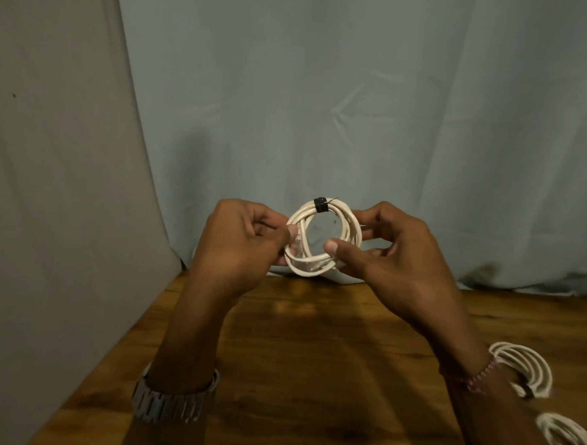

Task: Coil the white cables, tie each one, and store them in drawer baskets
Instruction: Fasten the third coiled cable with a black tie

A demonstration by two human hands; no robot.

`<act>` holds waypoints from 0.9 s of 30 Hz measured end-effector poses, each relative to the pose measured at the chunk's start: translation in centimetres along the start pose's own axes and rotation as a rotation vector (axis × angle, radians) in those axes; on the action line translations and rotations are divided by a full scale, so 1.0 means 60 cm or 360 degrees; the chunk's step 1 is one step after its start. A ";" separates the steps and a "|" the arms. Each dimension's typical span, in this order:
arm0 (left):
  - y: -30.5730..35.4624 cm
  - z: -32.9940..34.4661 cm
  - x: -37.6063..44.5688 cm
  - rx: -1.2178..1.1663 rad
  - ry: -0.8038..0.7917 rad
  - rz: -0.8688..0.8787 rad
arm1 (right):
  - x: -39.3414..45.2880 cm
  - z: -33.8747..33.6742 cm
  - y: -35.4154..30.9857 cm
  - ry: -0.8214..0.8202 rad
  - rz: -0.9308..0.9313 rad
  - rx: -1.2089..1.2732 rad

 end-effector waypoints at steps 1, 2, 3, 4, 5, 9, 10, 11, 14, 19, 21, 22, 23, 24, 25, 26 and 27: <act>0.000 0.000 0.000 -0.0061 -0.0008 -0.0043 | 0.000 -0.001 0.000 -0.0017 0.0004 -0.0004; 0.001 0.000 0.000 -0.0130 -0.0024 -0.0089 | 0.001 -0.001 0.001 -0.0038 0.0011 -0.0002; 0.002 -0.001 -0.001 -0.0193 -0.0051 -0.0127 | 0.002 -0.001 0.002 -0.0059 0.0022 0.0004; 0.002 -0.001 -0.001 -0.0239 -0.0084 -0.0159 | 0.002 -0.001 0.002 -0.0080 0.0028 0.0014; 0.002 -0.003 -0.001 -0.0276 -0.0118 -0.0184 | 0.001 0.000 0.002 -0.0097 0.0030 0.0028; -0.006 -0.007 0.003 -0.0373 -0.0234 -0.0267 | -0.002 0.001 -0.001 -0.0118 0.0012 0.0045; -0.008 -0.006 0.005 -0.0379 -0.0277 -0.0291 | -0.001 0.001 -0.001 -0.0118 0.0015 0.0043; -0.010 -0.005 0.006 -0.0391 -0.0327 -0.0311 | -0.001 0.001 0.000 -0.0122 0.0022 0.0047; -0.010 -0.001 0.007 -0.0467 -0.0458 -0.0313 | 0.001 0.001 0.004 -0.0139 0.0051 0.0116; -0.011 0.006 0.008 -0.0695 -0.0655 -0.0281 | 0.003 -0.001 0.009 -0.0280 0.0139 0.0289; -0.013 0.012 0.008 -0.0755 -0.0666 -0.0263 | 0.001 -0.002 0.007 -0.0312 0.0160 0.0376; -0.014 0.014 0.009 -0.0746 -0.0642 -0.0236 | 0.001 -0.003 0.005 -0.0309 0.0167 0.0410; -0.015 0.017 0.010 -0.0738 -0.0619 -0.0205 | 0.001 -0.004 0.004 -0.0304 0.0170 0.0436; -0.015 0.021 0.012 -0.0763 -0.0604 -0.0179 | 0.000 -0.005 0.003 -0.0305 0.0171 0.0454; -0.015 0.025 0.014 -0.0836 -0.0592 -0.0176 | 0.001 -0.005 0.004 -0.0315 0.0172 0.0474; -0.015 0.030 0.015 -0.0940 -0.0579 -0.0205 | 0.000 -0.003 0.005 -0.0331 0.0180 0.0507; -0.015 0.034 0.016 -0.1038 -0.0561 -0.0244 | 0.000 0.000 0.007 -0.0344 0.0195 0.0546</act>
Point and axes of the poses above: each hand's wrist, its own x-axis towards the middle knuckle, its own z-axis out of the palm, y = z × x, the point moved 2 cm from there along x, towards the middle knuckle, and after that the axes turned 3 degrees about y, right-handed, at the moved point
